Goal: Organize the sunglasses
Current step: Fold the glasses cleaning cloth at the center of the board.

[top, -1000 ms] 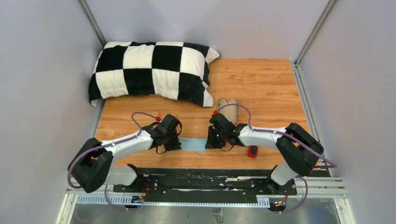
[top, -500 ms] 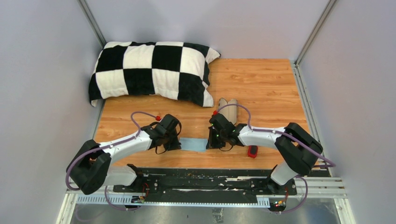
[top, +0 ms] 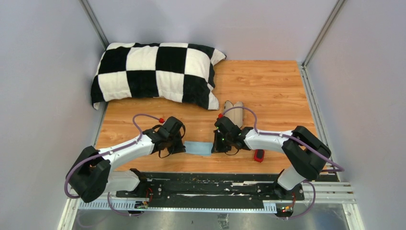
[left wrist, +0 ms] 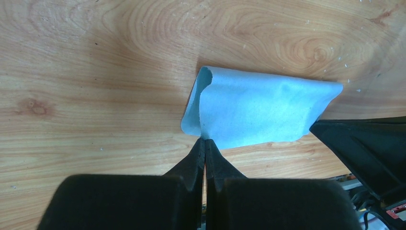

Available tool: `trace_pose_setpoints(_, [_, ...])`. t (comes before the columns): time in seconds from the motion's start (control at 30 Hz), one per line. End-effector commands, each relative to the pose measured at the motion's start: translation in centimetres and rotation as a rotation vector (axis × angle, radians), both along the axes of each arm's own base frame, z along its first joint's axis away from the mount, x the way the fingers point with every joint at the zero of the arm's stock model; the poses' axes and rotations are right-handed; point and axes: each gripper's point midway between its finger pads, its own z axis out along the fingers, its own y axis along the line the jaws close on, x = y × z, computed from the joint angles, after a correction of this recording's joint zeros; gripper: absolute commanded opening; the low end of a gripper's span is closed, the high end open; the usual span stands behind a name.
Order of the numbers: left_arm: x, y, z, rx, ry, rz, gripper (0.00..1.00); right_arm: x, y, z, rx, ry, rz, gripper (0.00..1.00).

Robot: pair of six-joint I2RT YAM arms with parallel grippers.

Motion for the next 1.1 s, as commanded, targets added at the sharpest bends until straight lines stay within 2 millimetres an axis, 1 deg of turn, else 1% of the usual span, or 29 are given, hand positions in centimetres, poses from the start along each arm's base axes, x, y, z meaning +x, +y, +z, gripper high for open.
trace_pose_setpoints(0.0, [0.3,0.1,0.3,0.014,-0.024,0.005,0.00,-0.1,-0.5,0.2,-0.001,-0.005,0.014,0.00])
trace_pose_setpoints(0.13, [0.5,0.2,0.3,0.011,-0.027,0.017,0.00,-0.3,-0.3,0.5,0.021,-0.011,0.021,0.00])
trace_pose_setpoints(0.3, [1.2,0.1,0.8,0.028,-0.048,0.016,0.00,-0.5,0.1,0.7,0.048,-0.013,0.042,0.00])
trace_pose_setpoints(0.57, [1.1,0.4,-0.2,0.059,-0.030,0.015,0.00,-0.5,0.2,1.0,0.057,-0.023,0.048,0.00])
trace_pose_setpoints(0.73, [1.2,0.6,-0.1,0.069,-0.032,0.020,0.00,-0.4,-0.2,0.8,0.042,-0.029,0.038,0.00])
trace_pose_setpoints(0.8, [1.2,0.6,-0.1,0.070,-0.033,0.020,0.00,-0.3,-1.0,0.4,0.000,-0.023,0.015,0.01])
trace_pose_setpoints(0.83, [1.1,0.7,-0.2,0.072,-0.032,0.019,0.00,-0.3,-1.3,0.2,-0.018,-0.024,0.007,0.06])
trace_pose_setpoints(0.87, [1.2,0.6,-0.2,0.071,-0.032,0.017,0.00,-0.3,-1.6,-0.1,-0.033,-0.021,-0.001,0.14])
trace_pose_setpoints(0.93, [1.1,0.6,-0.2,0.071,-0.030,0.012,0.00,-0.5,-1.7,-0.7,-0.047,-0.008,0.000,0.24])
trace_pose_setpoints(0.97, [1.1,0.6,-0.3,0.072,-0.029,0.010,0.00,-0.6,-1.7,-0.9,-0.049,0.000,0.005,0.27])
trace_pose_setpoints(1.07, [1.1,0.4,-0.3,0.070,-0.023,0.002,0.00,-0.8,-1.3,-1.2,-0.058,0.010,0.023,0.28])
